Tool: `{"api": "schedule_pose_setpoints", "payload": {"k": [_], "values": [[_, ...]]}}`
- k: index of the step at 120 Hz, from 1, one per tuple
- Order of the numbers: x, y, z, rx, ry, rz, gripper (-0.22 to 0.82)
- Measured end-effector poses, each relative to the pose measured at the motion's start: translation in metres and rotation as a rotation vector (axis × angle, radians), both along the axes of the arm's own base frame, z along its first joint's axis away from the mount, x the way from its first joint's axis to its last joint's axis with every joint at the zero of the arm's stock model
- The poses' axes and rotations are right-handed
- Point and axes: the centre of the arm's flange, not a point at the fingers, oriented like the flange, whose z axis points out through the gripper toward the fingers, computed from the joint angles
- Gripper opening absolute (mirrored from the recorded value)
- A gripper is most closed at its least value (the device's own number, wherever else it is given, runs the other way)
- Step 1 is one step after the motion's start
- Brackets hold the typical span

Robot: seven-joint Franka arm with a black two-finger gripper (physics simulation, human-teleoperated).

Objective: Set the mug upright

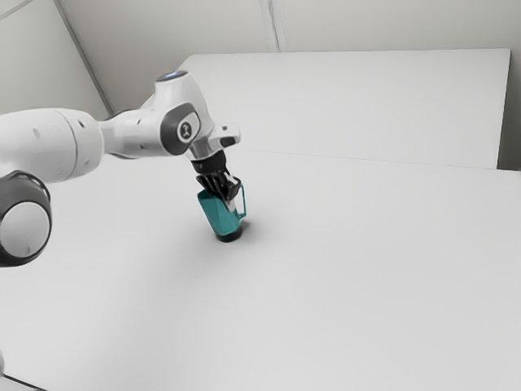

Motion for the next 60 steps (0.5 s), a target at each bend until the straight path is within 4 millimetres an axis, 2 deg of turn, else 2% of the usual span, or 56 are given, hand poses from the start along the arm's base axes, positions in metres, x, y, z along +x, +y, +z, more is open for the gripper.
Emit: {"api": "schedule_pose_setpoints", "payload": {"k": [60], "values": [[0.0024,-0.0037,-0.0051,0.054,-0.012,-0.007,-0.18]]}}
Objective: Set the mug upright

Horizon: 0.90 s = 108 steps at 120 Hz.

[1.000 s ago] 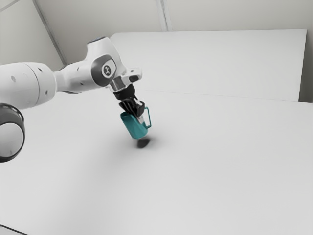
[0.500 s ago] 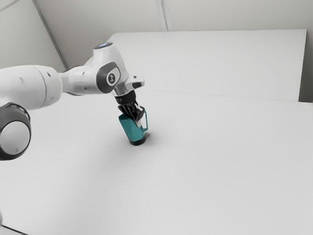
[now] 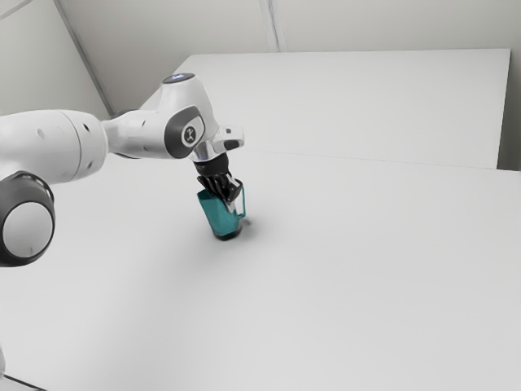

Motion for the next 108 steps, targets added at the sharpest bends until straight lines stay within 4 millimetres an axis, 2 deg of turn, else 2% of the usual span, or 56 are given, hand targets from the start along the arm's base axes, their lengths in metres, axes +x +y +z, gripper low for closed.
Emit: {"api": "schedule_pose_setpoints", "payload": {"k": [16,37,52,60,78,98,108], "values": [[0.001,0.0,0.0,0.016,-0.007,-0.004,-0.18],[0.0,0.0,-0.003,0.016,-0.004,0.004,0.21],[0.0,0.0,0.008,0.016,-0.019,0.009,0.38],[-0.002,-0.001,0.024,0.017,-0.04,0.01,0.44],[-0.011,-0.004,0.077,0.02,-0.095,0.007,0.53],[-0.039,-0.004,0.15,0.024,-0.124,0.024,0.57],[-0.051,-0.004,0.173,0.027,-0.115,0.032,0.58]]}}
